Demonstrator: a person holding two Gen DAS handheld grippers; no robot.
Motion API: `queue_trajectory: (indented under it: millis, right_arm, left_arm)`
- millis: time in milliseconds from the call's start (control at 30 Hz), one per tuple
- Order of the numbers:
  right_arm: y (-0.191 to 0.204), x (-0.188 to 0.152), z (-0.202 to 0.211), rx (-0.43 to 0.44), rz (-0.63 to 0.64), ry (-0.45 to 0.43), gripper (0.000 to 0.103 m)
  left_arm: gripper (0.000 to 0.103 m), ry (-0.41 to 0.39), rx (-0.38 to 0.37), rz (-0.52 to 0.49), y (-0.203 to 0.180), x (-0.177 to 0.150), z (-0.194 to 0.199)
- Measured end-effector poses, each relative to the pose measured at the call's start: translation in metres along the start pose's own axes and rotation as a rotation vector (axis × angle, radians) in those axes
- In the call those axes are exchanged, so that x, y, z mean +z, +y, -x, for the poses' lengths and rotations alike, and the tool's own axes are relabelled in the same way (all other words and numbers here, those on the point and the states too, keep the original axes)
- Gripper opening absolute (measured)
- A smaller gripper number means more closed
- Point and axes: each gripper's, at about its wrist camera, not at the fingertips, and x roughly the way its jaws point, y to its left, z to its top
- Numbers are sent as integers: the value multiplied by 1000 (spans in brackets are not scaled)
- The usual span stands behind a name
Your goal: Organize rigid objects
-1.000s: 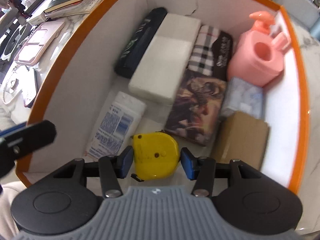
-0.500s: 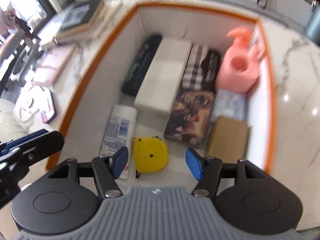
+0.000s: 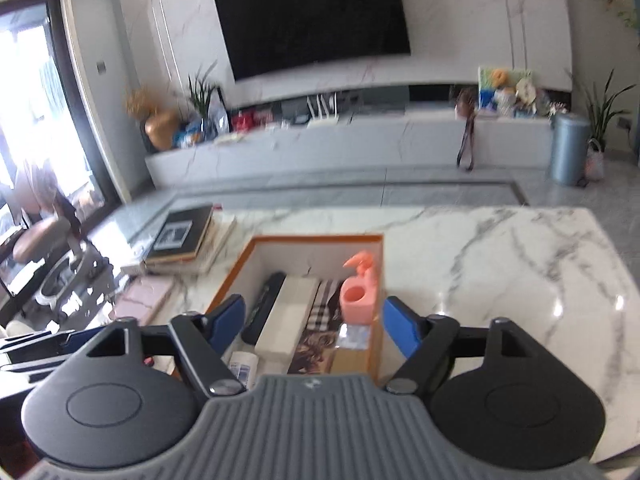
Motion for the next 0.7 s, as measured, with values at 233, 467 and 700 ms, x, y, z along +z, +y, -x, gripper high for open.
queue_trajectory:
  millis: [233,467,700]
  right_arm:
    - [-20,-25,47,-46,-52,43,89]
    - [-20,-46,80,-68,-28,43,92]
    - [-11,-68,102,-124,1,10,94]
  left_arm:
    - [91,-44,85,-18,-18,-16,24]
    - [96,-52,105,-27,-23,-33,45]
    - [96,5,104,-32,-28,-51,50]
